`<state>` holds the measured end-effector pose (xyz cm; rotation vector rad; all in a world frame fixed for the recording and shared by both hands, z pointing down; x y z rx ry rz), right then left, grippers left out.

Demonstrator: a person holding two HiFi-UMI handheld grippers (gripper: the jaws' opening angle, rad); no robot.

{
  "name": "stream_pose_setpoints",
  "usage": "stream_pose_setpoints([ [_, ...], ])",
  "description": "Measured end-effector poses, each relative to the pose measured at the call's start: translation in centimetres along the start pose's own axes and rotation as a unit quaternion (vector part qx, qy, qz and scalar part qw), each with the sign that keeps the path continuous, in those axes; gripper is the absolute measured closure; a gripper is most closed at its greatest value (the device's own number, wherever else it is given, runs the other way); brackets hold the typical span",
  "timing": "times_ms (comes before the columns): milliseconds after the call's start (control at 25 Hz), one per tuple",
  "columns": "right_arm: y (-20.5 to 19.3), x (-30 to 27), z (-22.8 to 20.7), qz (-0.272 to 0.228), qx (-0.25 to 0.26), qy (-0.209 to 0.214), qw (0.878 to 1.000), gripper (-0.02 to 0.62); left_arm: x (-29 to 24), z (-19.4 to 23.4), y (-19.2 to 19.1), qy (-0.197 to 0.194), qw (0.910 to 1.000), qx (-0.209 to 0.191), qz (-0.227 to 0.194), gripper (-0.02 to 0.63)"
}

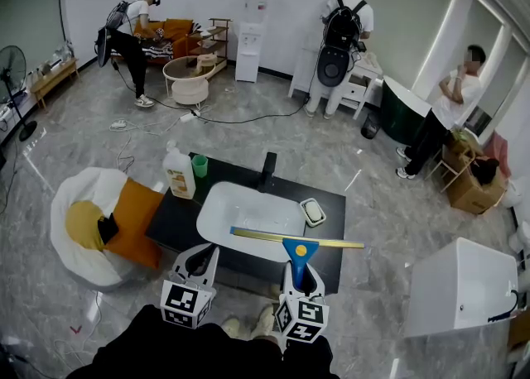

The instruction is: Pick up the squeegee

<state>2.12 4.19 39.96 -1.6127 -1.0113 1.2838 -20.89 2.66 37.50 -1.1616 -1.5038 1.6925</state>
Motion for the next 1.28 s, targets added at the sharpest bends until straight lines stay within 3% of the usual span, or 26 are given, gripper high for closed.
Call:
stream_pose_setpoints([
  [1280, 0.24, -0.95, 0.07, -0.001, 0.007, 0.006, 1.0, 0.449, -1.0, 0.39, -0.51, 0.001, 1.0, 0.006, 0.005, 0.581],
])
Point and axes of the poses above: the fingertips, and each gripper's own axes: x backward along the fingers, z to its left, y out of its top, the point moved 6 cm from there along x, backward along the fingers, and after that the axes turned 2 degrees about z, right-handed, at the moved point
